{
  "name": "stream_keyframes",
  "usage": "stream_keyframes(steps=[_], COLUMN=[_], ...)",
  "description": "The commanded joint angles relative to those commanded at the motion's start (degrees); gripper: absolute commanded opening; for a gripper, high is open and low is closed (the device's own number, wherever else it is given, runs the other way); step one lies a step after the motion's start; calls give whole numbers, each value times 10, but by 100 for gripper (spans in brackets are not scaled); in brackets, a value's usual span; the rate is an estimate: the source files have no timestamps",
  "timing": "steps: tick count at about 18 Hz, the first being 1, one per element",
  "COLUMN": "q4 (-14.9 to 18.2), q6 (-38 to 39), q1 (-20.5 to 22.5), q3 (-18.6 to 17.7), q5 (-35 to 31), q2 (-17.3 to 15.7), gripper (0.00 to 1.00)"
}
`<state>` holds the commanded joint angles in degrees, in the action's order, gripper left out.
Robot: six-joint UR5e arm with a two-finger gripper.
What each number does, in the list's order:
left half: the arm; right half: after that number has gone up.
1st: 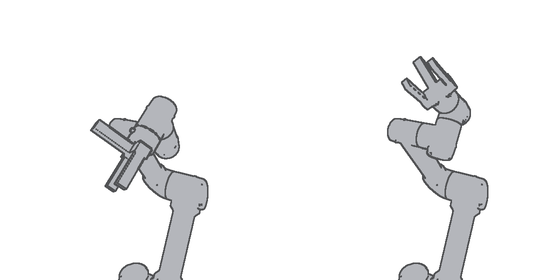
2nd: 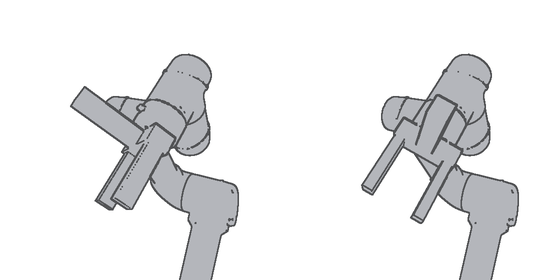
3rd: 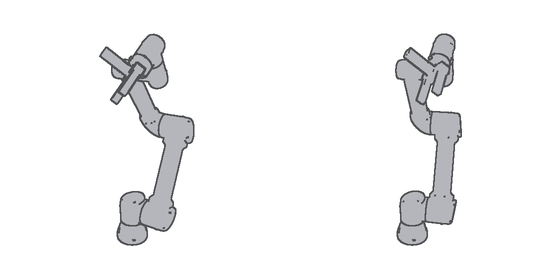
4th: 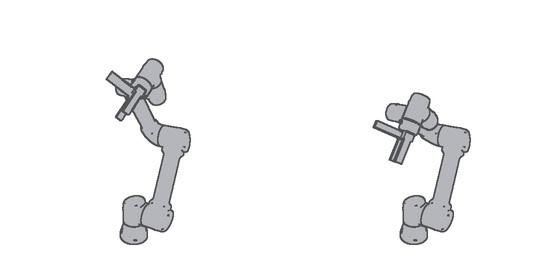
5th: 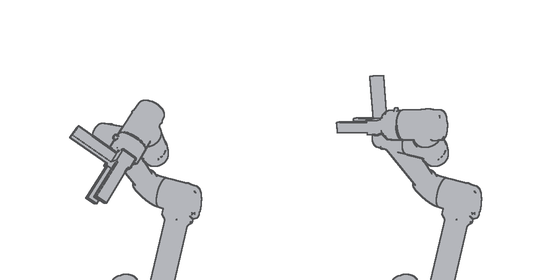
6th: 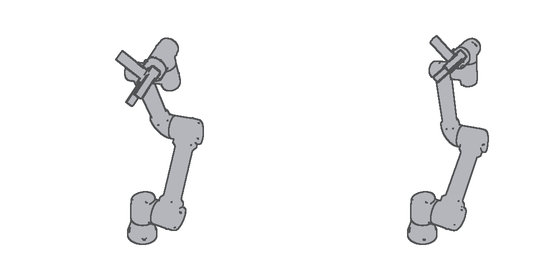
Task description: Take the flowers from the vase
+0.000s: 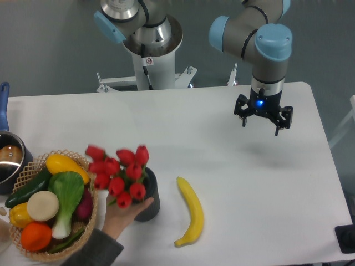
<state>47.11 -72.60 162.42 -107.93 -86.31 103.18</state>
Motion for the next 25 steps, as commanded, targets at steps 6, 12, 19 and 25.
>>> stream_keyframes(steps=[6,12,19,25], q4=[-1,-33,-33,-44], q6=[0,22,76,83], q1=[-3,-40,-58,-95], q3=[-15,-28,-37,-41], q5=[7,110,387,427], q2=[-7,-26,-34,-31], gripper=[100,100,100,100])
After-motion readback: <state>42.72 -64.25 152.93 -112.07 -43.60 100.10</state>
